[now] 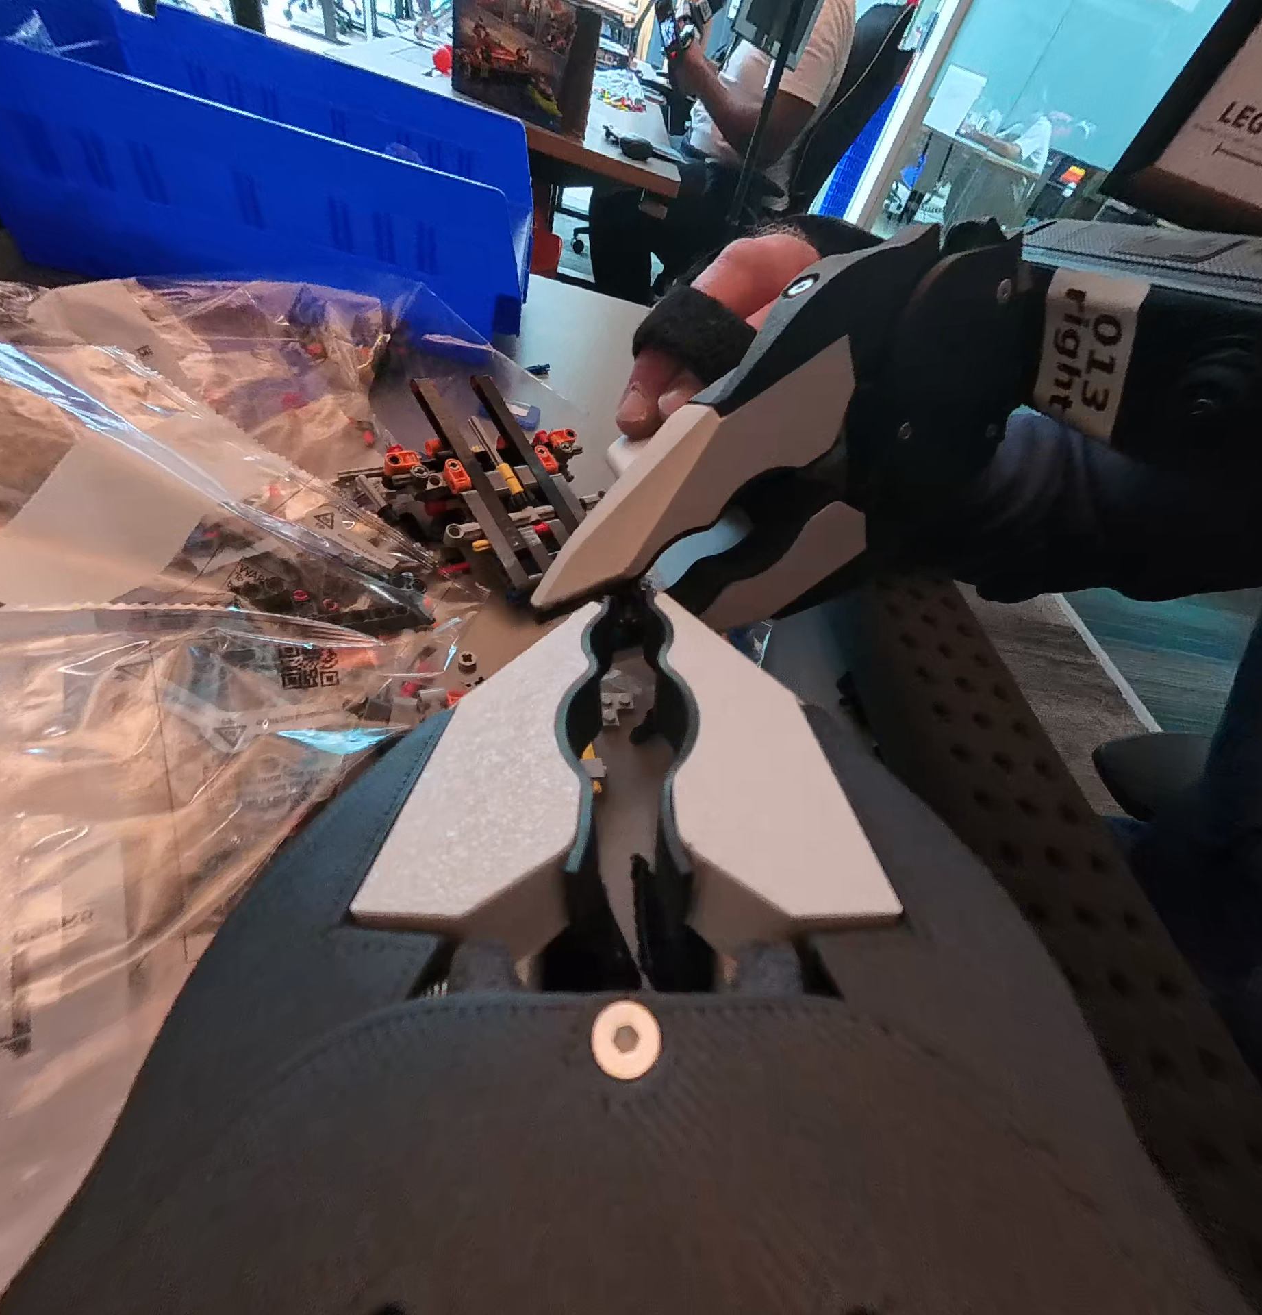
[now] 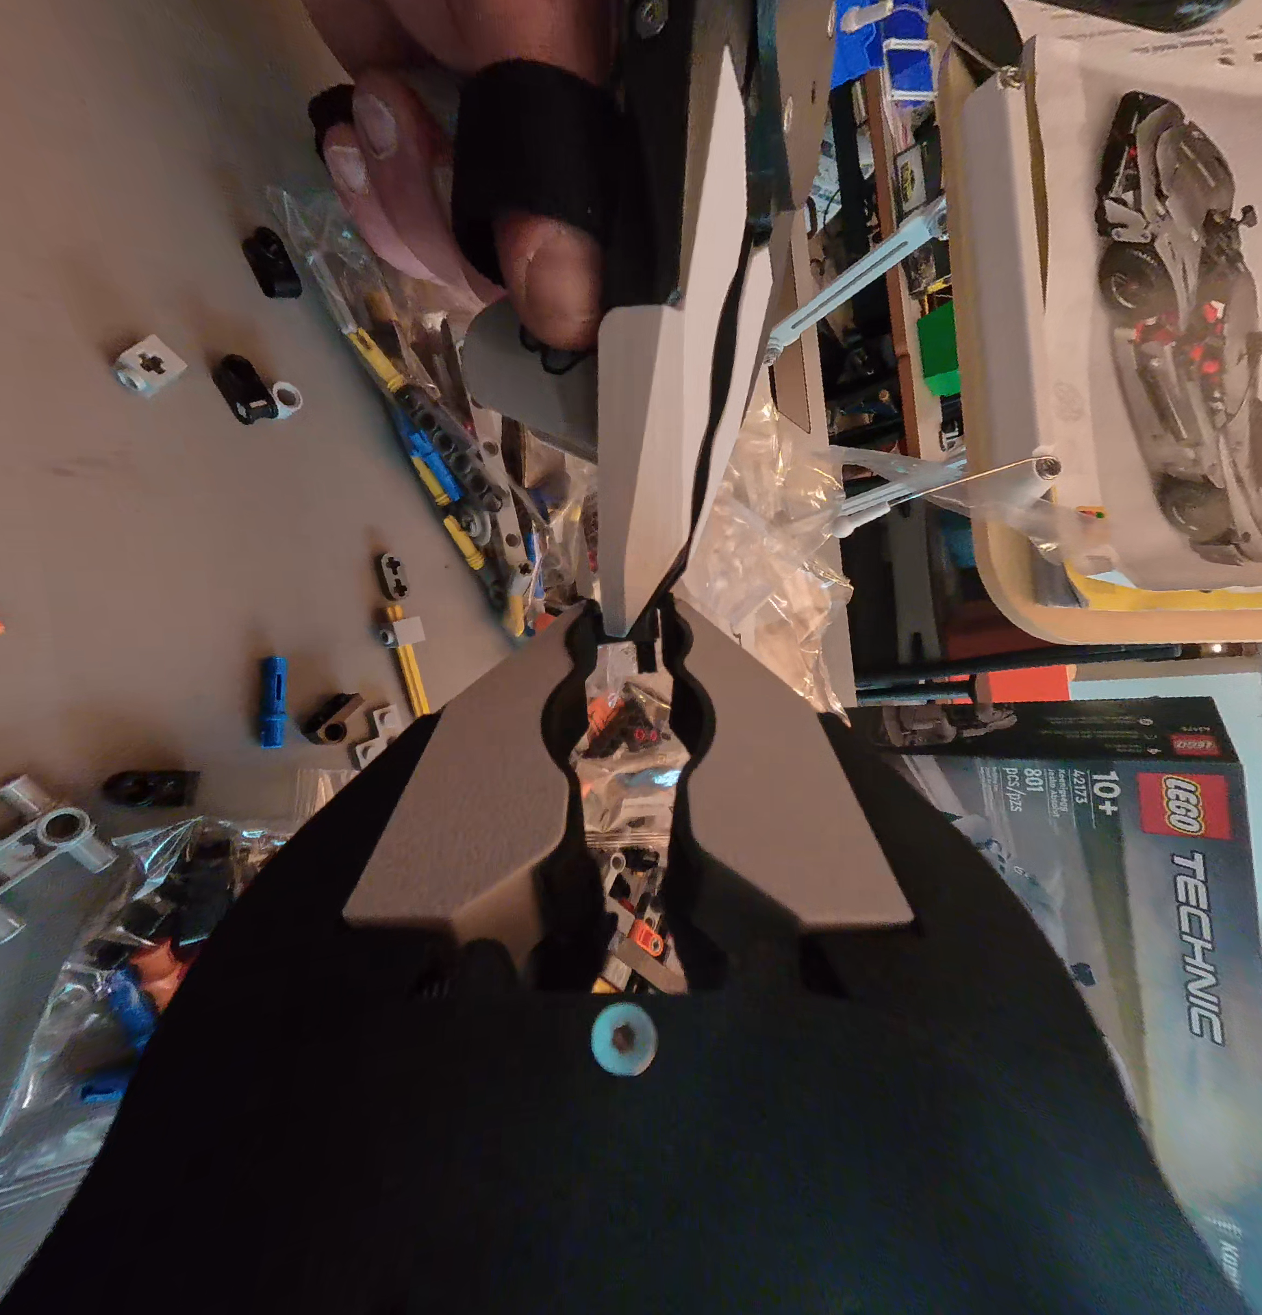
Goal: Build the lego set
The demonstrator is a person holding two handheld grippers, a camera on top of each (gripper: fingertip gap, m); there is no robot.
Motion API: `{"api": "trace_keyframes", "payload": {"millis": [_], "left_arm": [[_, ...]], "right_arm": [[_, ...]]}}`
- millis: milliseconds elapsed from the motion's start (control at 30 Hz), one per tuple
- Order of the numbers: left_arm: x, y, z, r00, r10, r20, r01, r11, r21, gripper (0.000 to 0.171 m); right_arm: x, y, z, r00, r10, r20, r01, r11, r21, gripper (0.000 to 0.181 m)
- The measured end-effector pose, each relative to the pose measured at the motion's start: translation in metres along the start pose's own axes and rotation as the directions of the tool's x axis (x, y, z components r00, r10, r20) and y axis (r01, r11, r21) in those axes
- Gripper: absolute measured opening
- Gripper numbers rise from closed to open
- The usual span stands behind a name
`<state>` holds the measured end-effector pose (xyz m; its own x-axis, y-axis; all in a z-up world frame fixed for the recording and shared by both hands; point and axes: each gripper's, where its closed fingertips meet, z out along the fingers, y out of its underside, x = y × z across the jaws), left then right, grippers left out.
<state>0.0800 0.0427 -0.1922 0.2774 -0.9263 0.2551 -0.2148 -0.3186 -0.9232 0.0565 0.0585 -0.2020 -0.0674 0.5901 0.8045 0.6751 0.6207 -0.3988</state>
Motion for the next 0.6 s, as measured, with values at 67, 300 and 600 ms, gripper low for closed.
{"api": "trace_keyframes", "payload": {"millis": [67,300,600], "left_arm": [[-0.002,0.001,-0.001,1.0,0.02,0.021,-0.02,1.0,-0.01,0.005],[-0.006,-0.007,-0.008,1.0,0.004,0.027,-0.006,0.999,0.043,0.005],[-0.009,-0.002,-0.007,0.994,0.086,0.074,-0.086,0.996,-0.012,0.005]], "right_arm": [[0.001,-0.001,-0.002,0.999,0.039,0.019,-0.039,0.999,0.029,0.015],[0.011,0.0,-0.013,0.976,0.202,0.081,-0.21,0.971,0.113,0.023],[0.006,-0.003,-0.016,0.921,0.326,0.212,-0.36,0.921,0.15,0.026]]}}
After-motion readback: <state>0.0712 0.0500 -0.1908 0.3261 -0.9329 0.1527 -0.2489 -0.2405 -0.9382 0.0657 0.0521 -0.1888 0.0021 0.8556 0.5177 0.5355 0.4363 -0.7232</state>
